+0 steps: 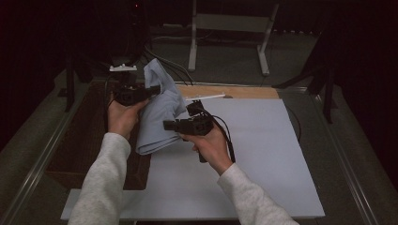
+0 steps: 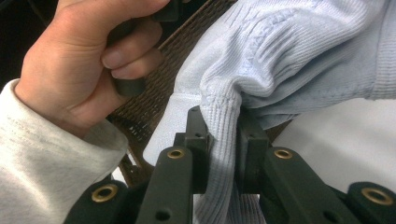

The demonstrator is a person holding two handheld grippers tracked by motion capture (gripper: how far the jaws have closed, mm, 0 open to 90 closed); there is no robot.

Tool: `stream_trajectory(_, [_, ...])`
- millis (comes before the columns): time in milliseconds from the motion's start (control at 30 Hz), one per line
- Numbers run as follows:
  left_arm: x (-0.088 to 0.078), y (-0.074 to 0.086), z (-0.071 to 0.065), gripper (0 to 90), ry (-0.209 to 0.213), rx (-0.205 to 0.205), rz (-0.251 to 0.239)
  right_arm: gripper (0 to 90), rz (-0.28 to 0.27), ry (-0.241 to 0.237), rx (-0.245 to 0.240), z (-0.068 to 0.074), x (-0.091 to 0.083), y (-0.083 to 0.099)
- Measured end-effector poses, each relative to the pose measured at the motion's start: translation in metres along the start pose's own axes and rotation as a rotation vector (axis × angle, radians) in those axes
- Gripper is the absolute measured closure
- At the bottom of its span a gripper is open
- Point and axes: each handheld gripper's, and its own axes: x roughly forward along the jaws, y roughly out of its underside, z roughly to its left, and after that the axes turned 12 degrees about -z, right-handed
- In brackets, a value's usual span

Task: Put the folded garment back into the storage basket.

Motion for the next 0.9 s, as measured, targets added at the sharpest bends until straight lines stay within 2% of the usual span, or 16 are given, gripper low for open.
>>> stream_trajectory(900, [-0.015, -0.001, 0.017, 83.4, -0.044, 0.001, -0.006, 78.9, 0.007, -0.015, 0.004, 0.01, 0.026, 0.001])
